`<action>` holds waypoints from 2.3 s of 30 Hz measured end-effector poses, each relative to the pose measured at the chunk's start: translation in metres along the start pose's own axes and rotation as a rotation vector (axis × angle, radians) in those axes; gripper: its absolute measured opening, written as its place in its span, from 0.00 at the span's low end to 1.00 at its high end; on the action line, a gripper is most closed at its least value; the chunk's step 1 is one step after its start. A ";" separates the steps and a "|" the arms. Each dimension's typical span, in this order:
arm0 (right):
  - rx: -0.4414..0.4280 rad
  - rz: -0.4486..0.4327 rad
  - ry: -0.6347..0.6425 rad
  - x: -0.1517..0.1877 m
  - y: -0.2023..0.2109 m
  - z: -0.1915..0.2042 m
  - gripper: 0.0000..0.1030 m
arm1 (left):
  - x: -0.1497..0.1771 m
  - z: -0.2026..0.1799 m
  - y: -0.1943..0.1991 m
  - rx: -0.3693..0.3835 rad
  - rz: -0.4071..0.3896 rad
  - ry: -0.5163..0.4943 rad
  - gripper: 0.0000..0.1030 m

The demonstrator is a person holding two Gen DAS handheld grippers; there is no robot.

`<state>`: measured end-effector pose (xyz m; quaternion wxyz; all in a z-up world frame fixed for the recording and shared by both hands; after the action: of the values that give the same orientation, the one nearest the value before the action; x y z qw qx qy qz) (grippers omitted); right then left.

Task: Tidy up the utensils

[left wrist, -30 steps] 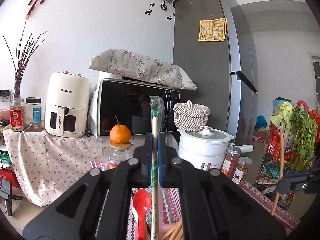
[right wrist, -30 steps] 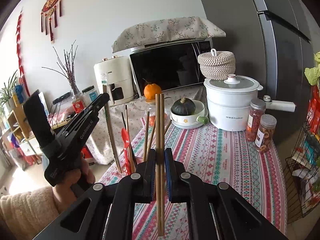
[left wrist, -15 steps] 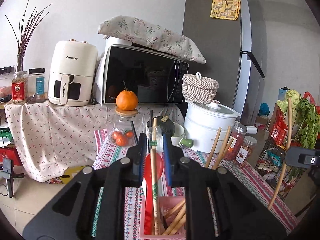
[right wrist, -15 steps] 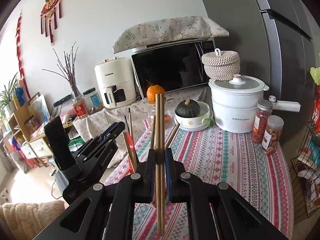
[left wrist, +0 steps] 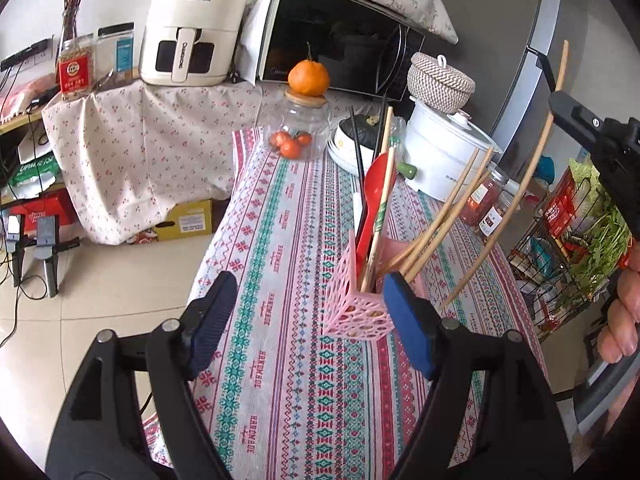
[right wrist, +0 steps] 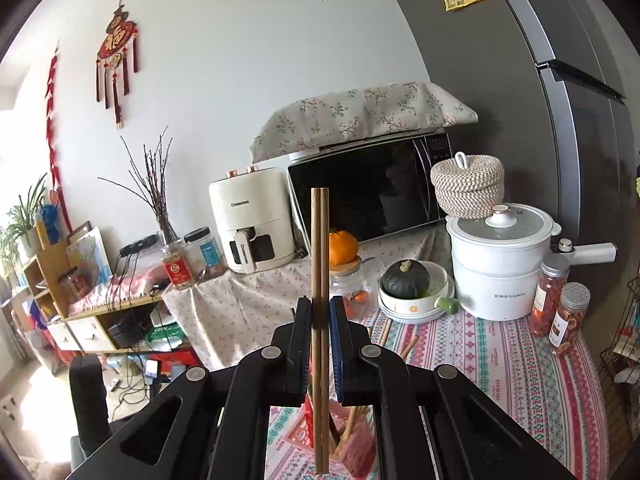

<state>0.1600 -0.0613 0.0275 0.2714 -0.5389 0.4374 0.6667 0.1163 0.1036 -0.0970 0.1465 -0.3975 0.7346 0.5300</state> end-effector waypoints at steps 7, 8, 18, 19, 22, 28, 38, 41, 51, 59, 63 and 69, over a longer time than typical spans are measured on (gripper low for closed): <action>0.059 -0.001 0.007 0.012 -0.034 0.008 0.09 | 0.012 0.009 -0.004 -0.002 0.074 -0.023 0.74; 0.060 0.004 -0.002 0.014 -0.039 0.007 0.09 | 0.013 0.009 -0.005 0.001 0.082 -0.025 0.75; 0.030 0.107 -0.030 0.045 -0.064 0.018 0.10 | 0.015 0.003 -0.004 0.014 0.117 -0.054 0.79; 0.029 0.110 -0.039 0.046 -0.061 0.016 0.13 | 0.015 0.001 -0.003 0.013 0.115 -0.060 0.80; 0.042 0.099 -0.042 0.040 -0.044 0.009 0.46 | 0.016 -0.003 -0.001 0.005 0.106 -0.079 0.83; 0.125 0.113 -0.010 0.032 0.006 -0.012 0.85 | 0.019 -0.015 0.006 -0.024 0.086 -0.105 0.89; 0.282 0.256 -0.002 0.063 0.081 -0.041 1.00 | 0.034 -0.053 0.036 -0.131 0.019 -0.175 0.99; 0.307 0.323 -0.017 0.080 0.093 -0.048 1.00 | 0.041 -0.062 0.047 -0.155 -0.008 -0.183 0.99; 0.337 0.402 -0.026 0.103 0.117 -0.058 1.00 | 0.053 -0.079 0.069 -0.161 -0.067 -0.205 0.99; 0.331 0.456 0.005 0.117 0.102 -0.056 1.00 | 0.055 -0.083 0.062 -0.168 -0.059 -0.206 0.99; 0.329 0.465 0.002 0.119 0.099 -0.056 1.00 | 0.056 -0.083 0.060 -0.172 -0.053 -0.206 0.99; 0.328 0.478 0.002 0.122 0.096 -0.055 1.00 | 0.058 -0.082 0.060 -0.177 -0.044 -0.207 0.99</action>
<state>0.0735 -0.1678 -0.0636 0.1897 -0.3703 0.6541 0.6317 0.0515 0.0123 -0.0617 0.1975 -0.3682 0.6571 0.6275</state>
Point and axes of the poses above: each gripper's, at about its wrist camera, not at the fingertips, and y roughly against the way its jaws point, z to its left, x to its underside, the point moved 5 cm from there along -y, roughly the way its jaws point, and after that the axes turned 12 degrees about y, right-handed, at the moved point
